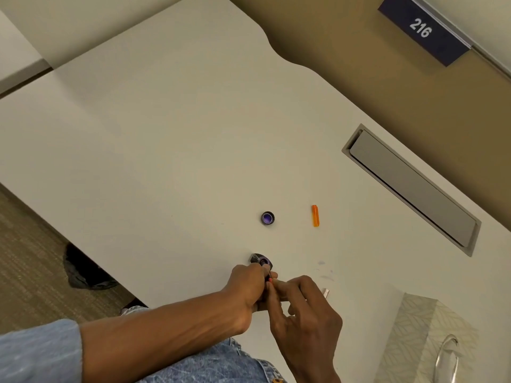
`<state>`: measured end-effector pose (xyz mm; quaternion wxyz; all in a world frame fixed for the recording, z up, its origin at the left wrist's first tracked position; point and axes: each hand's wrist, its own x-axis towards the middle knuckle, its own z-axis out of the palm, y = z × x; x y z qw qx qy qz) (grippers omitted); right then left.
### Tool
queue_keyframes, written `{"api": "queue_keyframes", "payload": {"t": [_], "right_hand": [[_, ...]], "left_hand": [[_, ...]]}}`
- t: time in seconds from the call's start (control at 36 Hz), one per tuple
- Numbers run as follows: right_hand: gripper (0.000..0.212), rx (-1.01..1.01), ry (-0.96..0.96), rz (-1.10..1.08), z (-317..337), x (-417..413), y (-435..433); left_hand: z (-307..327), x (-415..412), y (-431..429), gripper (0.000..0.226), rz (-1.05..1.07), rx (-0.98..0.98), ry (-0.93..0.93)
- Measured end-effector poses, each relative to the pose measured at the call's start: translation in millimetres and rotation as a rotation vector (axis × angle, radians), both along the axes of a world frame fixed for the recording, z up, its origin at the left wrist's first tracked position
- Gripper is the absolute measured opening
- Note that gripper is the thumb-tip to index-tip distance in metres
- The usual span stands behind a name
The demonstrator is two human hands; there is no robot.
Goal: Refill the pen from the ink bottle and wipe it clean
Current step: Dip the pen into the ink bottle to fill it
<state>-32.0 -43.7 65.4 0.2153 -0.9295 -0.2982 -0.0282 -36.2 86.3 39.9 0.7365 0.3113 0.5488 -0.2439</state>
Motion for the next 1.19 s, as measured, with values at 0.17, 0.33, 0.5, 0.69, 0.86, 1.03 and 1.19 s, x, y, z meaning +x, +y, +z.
{"api": "queue_keyframes", "payload": {"t": [0.17,0.33,0.5,0.69,0.86,1.03,1.19], "right_hand": [[0.011,0.006,0.024,-0.008,0.8,0.1,-0.4],[0.011,-0.009,0.027,0.007,-0.2,-0.5,-1.3],[0.003,-0.016,-0.003,0.006,-1.0,-0.3,0.2],[0.008,0.011,-0.034,-0.001,1.3,3.0,-0.6],[0.017,0.013,-0.01,0.017,-1.8,0.6,-4.1],[0.009,0.008,-0.026,0.027,-5.4,0.1,-2.3],[0.003,0.022,-0.023,0.024,-5.1,2.0,-2.8]], "left_hand": [[0.4,-0.9,0.2,0.03,-0.001,0.013,-0.005],[1.9,0.1,0.8,0.029,0.016,-0.01,-0.005],[3.2,2.5,1.3,0.029,0.008,-0.002,0.011],[0.9,2.7,0.1,0.029,0.008,0.005,0.004],[1.8,3.7,0.8,0.028,0.012,0.018,0.014],[4.4,1.5,1.1,0.028,0.014,-0.004,0.008],[4.8,3.6,1.5,0.029,-0.001,0.014,0.012]]}}
